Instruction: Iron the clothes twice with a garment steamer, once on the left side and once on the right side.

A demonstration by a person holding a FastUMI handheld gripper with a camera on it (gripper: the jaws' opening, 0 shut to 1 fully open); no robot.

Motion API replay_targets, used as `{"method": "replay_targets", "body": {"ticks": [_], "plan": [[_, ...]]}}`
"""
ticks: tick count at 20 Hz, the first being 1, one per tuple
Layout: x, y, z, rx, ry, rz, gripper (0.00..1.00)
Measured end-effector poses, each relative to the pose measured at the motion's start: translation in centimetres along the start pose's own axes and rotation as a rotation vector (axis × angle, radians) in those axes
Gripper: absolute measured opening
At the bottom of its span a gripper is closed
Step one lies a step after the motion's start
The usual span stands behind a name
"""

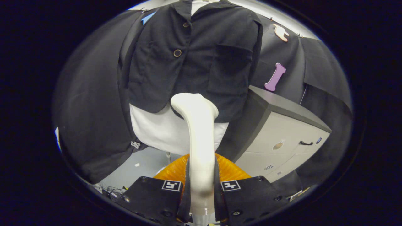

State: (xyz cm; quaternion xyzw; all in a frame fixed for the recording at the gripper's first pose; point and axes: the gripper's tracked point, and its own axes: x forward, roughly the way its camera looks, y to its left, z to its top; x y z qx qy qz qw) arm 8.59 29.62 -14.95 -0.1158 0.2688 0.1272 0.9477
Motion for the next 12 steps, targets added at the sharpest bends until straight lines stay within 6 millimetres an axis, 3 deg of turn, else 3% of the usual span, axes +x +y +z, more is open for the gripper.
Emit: {"method": "replay_targets", "body": {"ticks": [3,6,9,12], "plan": [[-0.2,0.0,-1.7,0.035,0.043,0.010,0.33],[-2.0,-0.5,-0.1,0.057,-0.001,0.006,0.33],[-5.1,-0.5,4.0,0.100,-0.099,-0.002,0.33],[-9.0,-0.3,10.1,0.154,-0.237,0.008,0.33]]}}
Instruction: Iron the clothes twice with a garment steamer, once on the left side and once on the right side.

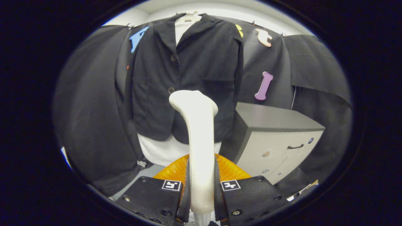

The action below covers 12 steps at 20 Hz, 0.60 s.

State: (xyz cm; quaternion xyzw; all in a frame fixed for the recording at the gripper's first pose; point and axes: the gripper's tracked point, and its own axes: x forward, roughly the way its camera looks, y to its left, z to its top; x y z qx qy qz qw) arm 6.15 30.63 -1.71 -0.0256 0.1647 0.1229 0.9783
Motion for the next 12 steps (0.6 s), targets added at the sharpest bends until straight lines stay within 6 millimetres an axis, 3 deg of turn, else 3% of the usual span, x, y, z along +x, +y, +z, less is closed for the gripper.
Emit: {"method": "replay_targets", "body": {"ticks": [7,12], "plan": [[-2.5,4.2,15.3,0.046,-0.310,0.103,0.33],[-1.6,7.9,22.9,0.048,-0.477,0.174,0.33]]}}
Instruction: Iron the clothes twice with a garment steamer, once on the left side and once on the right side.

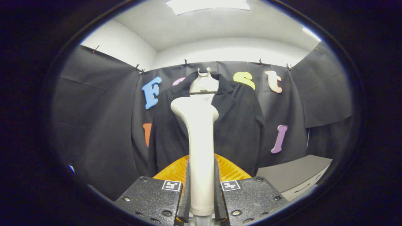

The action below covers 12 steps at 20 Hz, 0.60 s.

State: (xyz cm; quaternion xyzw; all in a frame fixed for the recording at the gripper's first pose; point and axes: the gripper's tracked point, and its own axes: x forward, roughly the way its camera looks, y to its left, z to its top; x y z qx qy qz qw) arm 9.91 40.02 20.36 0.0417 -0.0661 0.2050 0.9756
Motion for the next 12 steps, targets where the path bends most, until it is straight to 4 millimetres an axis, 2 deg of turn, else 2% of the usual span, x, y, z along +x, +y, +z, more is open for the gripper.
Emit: {"method": "replay_targets", "body": {"ticks": [7,12], "plan": [[5.9,4.9,6.0,-0.006,-0.133,0.075,0.33],[9.6,8.1,7.7,-0.054,-0.175,0.132,0.33]]}}
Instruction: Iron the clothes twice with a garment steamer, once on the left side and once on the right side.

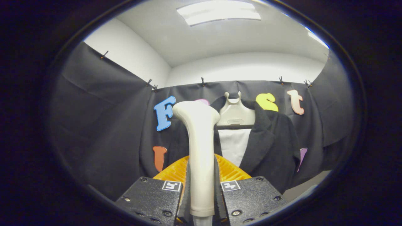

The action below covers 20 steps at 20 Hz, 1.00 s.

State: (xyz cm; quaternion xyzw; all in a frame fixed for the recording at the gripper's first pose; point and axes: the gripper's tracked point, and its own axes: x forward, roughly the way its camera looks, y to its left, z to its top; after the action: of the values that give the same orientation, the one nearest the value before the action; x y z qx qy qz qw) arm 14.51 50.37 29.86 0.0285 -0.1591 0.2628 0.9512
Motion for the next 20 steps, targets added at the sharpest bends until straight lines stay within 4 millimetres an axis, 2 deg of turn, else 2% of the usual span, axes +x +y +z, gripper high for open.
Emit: {"method": "replay_targets", "body": {"ticks": [1,7,14,20], "plan": [[0.7,0.4,0.0,0.003,-0.001,0.009,0.33],[1.2,-0.6,0.3,-0.065,-0.046,-0.065,0.33],[2.5,-2.4,-3.2,-0.071,0.049,-0.068,0.33],[-0.1,-2.8,-5.9,-0.101,0.104,-0.080,0.33]]}}
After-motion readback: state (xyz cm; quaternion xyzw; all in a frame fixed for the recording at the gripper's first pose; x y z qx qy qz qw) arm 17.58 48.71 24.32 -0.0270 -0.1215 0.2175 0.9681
